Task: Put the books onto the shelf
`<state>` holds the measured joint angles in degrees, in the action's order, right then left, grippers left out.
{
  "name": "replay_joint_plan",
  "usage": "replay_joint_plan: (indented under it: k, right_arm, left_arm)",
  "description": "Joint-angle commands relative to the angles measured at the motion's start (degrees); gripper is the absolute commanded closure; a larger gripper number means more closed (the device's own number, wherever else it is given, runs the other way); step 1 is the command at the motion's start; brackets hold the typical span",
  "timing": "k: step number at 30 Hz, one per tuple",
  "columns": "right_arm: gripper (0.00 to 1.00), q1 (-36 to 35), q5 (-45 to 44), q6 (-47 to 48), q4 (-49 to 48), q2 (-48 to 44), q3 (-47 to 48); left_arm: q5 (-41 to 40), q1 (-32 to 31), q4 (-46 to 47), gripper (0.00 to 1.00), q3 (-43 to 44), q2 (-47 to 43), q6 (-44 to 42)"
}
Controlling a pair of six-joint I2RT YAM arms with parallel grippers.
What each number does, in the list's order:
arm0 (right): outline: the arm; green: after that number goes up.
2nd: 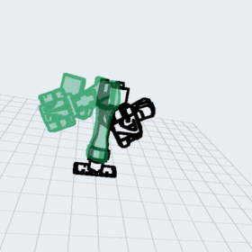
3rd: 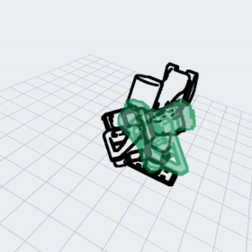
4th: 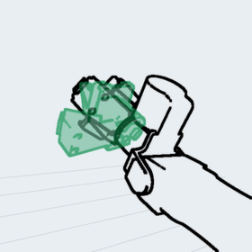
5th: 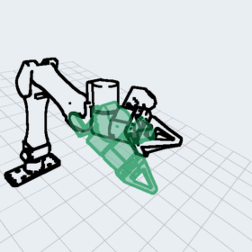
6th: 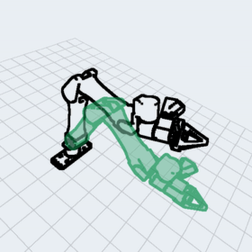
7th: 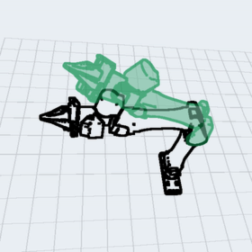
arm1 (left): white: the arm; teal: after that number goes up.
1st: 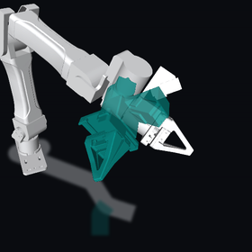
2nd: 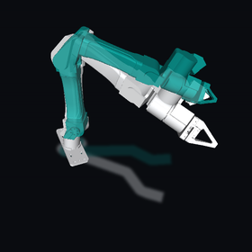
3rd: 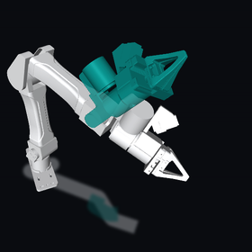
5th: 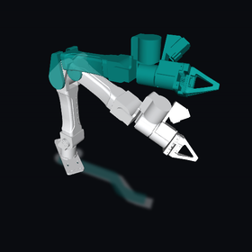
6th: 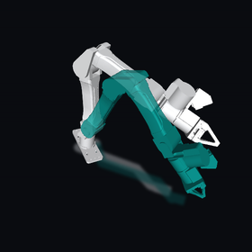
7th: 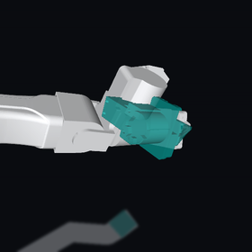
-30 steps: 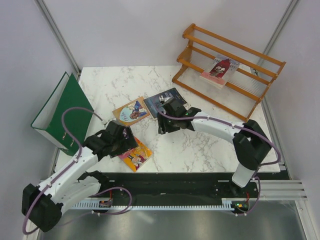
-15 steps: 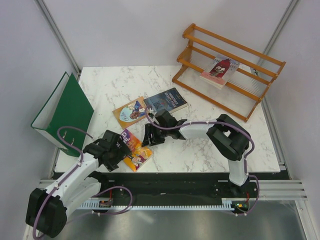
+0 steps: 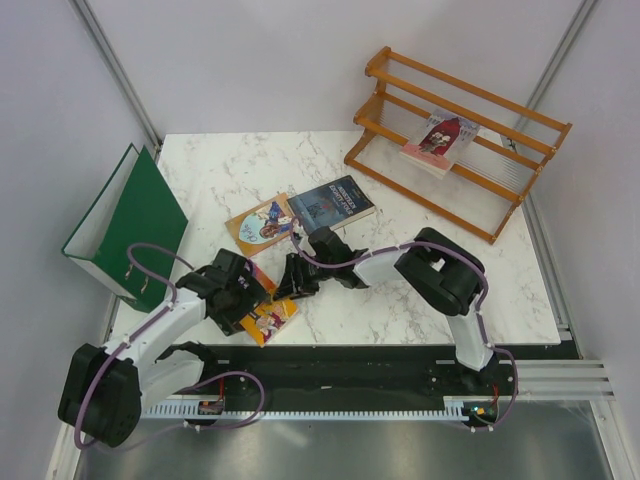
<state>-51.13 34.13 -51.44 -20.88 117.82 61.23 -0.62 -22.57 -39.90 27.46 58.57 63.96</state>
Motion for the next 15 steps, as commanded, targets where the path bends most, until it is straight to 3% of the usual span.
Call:
replay_joint_plan:
  k: [1,5,10,15]
  right_arm:
    - [0.58,-2.3,6.7,-3.5,-9.2,0.7,1.2]
    - [0.92,-2.7,7.4,-3.8,-9.8,1.4,1.1]
    - [1.0,-1.3,3.6,1.3,-2.7,-1.8,0.9]
    - [1.0,4.3,2.8,2.8,0.2,-7.9,-1.2]
  left_arm:
    - [-0.2,0.0,8.0,0.0,0.2,1.0,-0.3]
    - [-1.0,0.0,7.6,0.0,1.0,-0.3,-1.5]
    - [-3.1,0.0,3.1,0.0,3.7,-4.4,-4.2]
    - [-4.6,0.0,2.5,0.0,5.1,-14.2,-6.5]
